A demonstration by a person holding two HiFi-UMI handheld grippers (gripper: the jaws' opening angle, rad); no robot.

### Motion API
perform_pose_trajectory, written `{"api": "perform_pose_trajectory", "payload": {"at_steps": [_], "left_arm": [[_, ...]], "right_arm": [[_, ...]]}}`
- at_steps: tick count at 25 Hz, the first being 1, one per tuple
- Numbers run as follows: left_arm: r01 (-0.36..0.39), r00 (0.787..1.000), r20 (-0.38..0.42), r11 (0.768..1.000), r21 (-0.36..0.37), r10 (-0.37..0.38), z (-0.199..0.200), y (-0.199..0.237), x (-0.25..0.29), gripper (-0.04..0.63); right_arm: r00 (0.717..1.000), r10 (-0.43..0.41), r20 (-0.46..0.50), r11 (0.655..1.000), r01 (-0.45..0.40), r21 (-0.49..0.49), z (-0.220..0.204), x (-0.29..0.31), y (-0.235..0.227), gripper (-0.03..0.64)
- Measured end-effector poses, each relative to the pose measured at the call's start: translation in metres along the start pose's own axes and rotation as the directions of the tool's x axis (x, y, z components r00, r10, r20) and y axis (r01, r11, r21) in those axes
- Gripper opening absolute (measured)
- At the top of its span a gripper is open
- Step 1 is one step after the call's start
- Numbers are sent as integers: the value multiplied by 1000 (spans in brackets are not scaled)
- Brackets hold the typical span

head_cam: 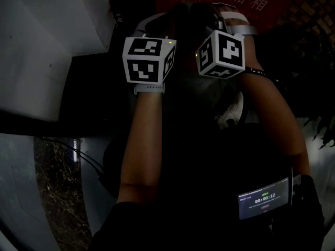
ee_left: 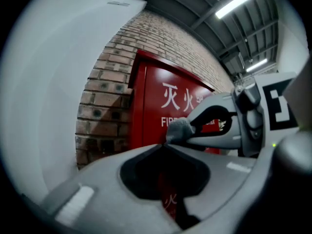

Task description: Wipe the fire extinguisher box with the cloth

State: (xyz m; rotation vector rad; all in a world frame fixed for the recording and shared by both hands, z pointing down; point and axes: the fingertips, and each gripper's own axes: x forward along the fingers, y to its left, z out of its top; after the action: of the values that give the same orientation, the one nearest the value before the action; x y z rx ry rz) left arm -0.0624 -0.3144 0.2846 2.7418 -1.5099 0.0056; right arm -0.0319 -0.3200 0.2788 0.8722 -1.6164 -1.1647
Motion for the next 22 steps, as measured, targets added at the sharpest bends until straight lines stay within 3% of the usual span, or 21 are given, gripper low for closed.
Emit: {"api": "perform_pose_trajectory", "payload": {"at_steps": [10, 16, 22], "left_arm": [[29, 995, -96, 999, -25, -32, -43, -8, 14, 3], [38, 987, -153, 998, -47, -45, -67, -10, 19, 3], [32, 984, -175, 998, -58, -42, -77, -8, 19, 3]], "right_arm": [[994, 109, -7, 994, -108, 25, -7, 13, 50, 34], [996, 91, -4, 996, -91, 24, -8, 15, 58, 32], [990, 139, -6, 990, -139, 40, -12, 20, 79, 32]]}}
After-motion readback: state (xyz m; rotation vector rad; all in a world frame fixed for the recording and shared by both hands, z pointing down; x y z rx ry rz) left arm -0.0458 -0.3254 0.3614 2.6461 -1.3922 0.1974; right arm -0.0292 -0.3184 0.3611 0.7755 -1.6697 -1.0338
